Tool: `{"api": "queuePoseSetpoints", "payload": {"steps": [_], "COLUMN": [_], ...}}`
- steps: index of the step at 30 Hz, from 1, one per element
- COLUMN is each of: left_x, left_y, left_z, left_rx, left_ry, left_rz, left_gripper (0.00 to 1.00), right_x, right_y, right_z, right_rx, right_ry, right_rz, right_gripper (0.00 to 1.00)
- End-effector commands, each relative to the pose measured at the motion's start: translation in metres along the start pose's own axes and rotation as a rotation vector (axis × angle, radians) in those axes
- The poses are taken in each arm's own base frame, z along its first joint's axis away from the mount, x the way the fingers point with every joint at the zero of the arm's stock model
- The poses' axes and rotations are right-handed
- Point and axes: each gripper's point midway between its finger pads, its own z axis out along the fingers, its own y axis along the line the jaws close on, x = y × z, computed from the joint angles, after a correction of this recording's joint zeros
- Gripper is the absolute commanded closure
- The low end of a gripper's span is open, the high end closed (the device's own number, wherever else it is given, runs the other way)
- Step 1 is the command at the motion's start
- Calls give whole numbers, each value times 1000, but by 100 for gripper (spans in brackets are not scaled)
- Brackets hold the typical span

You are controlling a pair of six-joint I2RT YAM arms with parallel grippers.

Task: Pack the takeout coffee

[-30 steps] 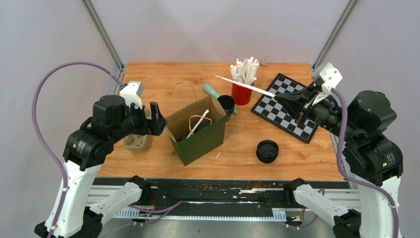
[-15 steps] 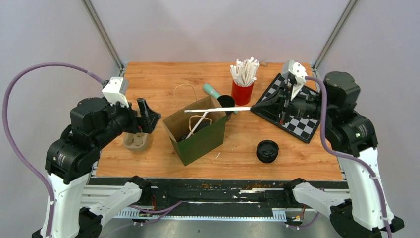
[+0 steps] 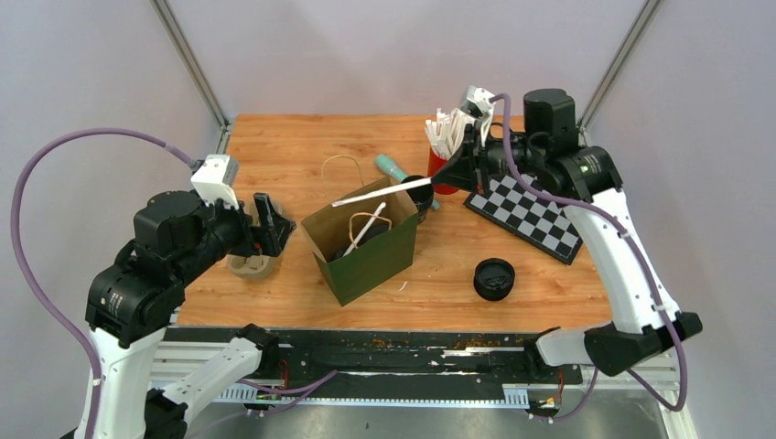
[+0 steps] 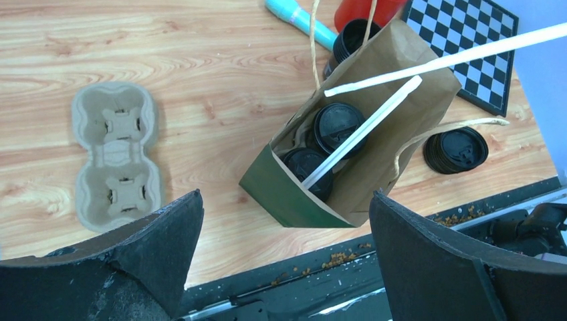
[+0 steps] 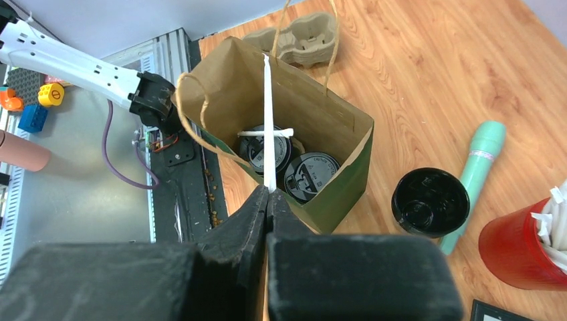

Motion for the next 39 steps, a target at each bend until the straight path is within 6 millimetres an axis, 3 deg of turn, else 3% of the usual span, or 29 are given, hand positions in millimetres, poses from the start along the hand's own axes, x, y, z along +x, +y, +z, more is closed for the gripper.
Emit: {"api": "queuePoseSetpoints", "payload": {"steps": [1,12,17,18,22,26,27,28,29,36,39], "left_x": [1,-1,-5,-5,-7,-18,-22,-26,-30,-60,-70], "left_y": [2,9,5,5,4,0,-2,-4,-6,-20,-27], "left_z": [-2,-7,-5,-5,-4,-5,-5,-5,-6,-12,-17], "left_rx": [-3,-38,-23,-21,-18,-4,2,9,15,79,120], "left_ry": [-14,-27,-38,-40,-43,-71,-80,-91,-106,-219,-284], "left_rz": [2,31,15,14,17,14,13,13,13,21,12], "left_gripper": [0,0,0,0,0,0,0,0,0,0,0], "right_x": [-16,19,17,13,-1,-13,-16,-18,-21,-45,-42], "right_y": [-3,-14,-20,-21,-31,-42,-39,-37,-34,-8,-6], "right_z": [12,74,80,77,62,34,26,17,9,-49,-69], "right_rx": [-78,-240,-192,-169,1,234,263,298,331,505,592], "right_ry": [-37,116,142,135,123,100,89,77,62,-139,-225], "right_rz": [-83,61,105,100,113,183,195,208,226,283,356], "right_gripper": [99,95,80,74,66,42,32,7,1,0,0]}}
